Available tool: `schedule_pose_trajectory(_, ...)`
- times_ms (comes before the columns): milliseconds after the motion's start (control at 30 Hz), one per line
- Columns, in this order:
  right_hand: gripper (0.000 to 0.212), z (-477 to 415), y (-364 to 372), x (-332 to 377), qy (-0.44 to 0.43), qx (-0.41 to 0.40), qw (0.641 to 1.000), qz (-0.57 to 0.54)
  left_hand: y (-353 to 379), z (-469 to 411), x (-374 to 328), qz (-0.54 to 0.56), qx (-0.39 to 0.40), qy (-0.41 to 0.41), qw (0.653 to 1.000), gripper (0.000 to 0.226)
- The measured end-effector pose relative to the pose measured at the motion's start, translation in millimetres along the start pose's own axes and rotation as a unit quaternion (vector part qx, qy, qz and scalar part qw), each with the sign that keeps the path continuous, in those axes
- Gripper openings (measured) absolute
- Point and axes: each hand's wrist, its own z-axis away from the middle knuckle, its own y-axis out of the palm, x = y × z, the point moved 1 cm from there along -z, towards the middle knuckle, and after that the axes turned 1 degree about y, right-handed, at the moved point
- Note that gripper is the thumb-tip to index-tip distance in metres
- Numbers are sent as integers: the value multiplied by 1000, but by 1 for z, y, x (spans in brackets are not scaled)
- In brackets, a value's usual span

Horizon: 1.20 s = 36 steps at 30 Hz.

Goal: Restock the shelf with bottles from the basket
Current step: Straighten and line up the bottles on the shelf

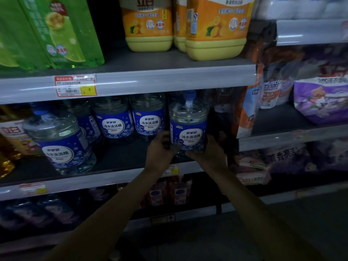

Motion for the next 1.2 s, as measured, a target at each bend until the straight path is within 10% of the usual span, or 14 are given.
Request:
schedule_pose_trajectory(633,70,-47,40,4,69,-93,993,-19,40,-30,18,-119,-160,-114,973,37)
schedule_pose_trajectory(1200,70,-71,53,9,77,-126,988,-42,40,-47,16,-97,-126,-154,975,29)
